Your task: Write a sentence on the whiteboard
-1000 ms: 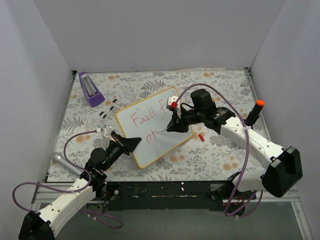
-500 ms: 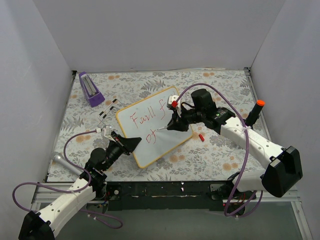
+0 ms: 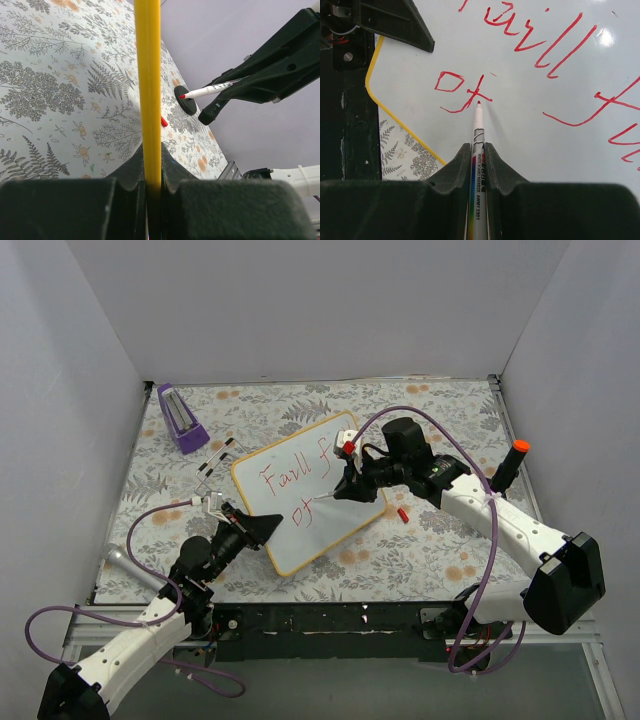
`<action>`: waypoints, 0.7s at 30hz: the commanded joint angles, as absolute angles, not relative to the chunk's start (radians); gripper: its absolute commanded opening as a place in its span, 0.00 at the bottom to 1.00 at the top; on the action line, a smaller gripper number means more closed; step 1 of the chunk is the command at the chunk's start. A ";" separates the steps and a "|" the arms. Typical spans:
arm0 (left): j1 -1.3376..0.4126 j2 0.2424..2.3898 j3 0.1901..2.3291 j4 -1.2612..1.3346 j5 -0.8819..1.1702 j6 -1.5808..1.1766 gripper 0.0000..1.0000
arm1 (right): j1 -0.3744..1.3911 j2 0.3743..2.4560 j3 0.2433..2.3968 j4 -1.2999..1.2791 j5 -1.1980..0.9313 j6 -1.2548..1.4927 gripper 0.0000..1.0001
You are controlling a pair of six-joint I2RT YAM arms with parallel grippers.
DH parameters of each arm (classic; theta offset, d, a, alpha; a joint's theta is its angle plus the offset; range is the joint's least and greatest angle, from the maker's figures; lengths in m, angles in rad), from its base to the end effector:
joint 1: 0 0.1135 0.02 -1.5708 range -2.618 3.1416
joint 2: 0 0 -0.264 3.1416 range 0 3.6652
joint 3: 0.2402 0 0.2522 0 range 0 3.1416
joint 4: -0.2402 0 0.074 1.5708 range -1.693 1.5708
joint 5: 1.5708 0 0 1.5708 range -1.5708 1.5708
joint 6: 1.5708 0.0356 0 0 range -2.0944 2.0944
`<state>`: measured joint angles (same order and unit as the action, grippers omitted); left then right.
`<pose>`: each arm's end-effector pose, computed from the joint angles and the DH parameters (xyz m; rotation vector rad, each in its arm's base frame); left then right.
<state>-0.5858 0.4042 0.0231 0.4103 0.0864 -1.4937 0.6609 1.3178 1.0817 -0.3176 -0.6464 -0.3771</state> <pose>0.1120 -0.0780 0.1851 -0.7230 1.6660 -1.6505 0.2183 0.1969 0.3163 -1.3676 1.6119 0.8528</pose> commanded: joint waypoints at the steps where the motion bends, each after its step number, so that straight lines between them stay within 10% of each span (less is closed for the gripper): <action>1: -0.588 0.364 0.006 0.580 0.081 -1.516 0.00 | 0.657 1.318 1.089 -0.287 -0.643 -0.376 0.01; 21: -0.588 0.367 0.012 0.574 0.078 -1.516 0.00 | 0.657 1.321 1.088 -0.288 -0.646 -0.380 0.01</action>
